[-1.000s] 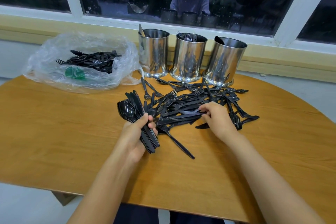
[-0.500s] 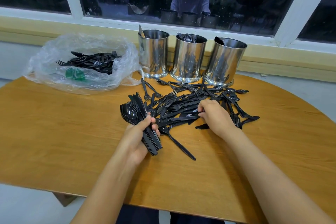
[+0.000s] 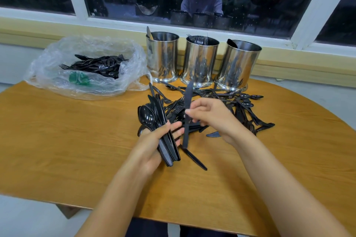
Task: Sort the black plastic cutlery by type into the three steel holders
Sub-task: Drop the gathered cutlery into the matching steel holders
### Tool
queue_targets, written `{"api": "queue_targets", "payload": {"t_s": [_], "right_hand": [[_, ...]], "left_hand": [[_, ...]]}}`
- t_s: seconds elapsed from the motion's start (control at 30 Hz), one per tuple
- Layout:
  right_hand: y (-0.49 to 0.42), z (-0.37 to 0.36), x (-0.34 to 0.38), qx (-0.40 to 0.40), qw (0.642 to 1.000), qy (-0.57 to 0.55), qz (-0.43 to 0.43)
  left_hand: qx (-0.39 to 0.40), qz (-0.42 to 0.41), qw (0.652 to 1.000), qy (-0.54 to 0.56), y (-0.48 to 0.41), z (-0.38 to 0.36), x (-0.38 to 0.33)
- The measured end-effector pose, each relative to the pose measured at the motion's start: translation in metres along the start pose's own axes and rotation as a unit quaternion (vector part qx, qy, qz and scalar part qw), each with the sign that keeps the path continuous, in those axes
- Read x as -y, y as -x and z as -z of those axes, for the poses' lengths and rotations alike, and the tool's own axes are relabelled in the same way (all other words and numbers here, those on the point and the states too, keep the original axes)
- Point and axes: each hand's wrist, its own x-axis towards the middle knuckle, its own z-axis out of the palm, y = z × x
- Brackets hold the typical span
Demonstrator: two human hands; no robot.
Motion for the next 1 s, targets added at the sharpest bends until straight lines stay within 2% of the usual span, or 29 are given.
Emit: {"api": "queue_targets", "payload": {"t_s": [0.1,0.33,0.43,0.53,0.73,1.0], "right_hand": [[-0.001,-0.013,-0.006,-0.007,1.000,0.022,0.019],[-0.004,-0.018,-0.012,0.009,0.998,0.053,0.043],[-0.011,-0.008,-0.017,-0.048,0.995,0.076,0.053],[-0.021,0.002,-0.027,-0.092,0.978,0.176,0.059],[-0.043,-0.008,-0.042,-0.021,0.935,0.343,0.090],[-0.055,-0.031,-0.037,0.060,0.896,0.423,0.123]], "left_hand": [[0.016,0.000,0.999,-0.039,0.001,-0.002,0.002],[-0.040,-0.020,0.995,-0.089,-0.006,0.005,0.005],[-0.038,-0.024,0.997,-0.069,-0.009,0.009,0.001],[-0.037,-0.033,0.998,-0.043,-0.015,0.011,-0.005],[-0.047,-0.002,0.999,-0.006,-0.026,0.012,-0.014],[-0.054,0.000,0.998,0.010,-0.036,0.019,-0.020]]}}
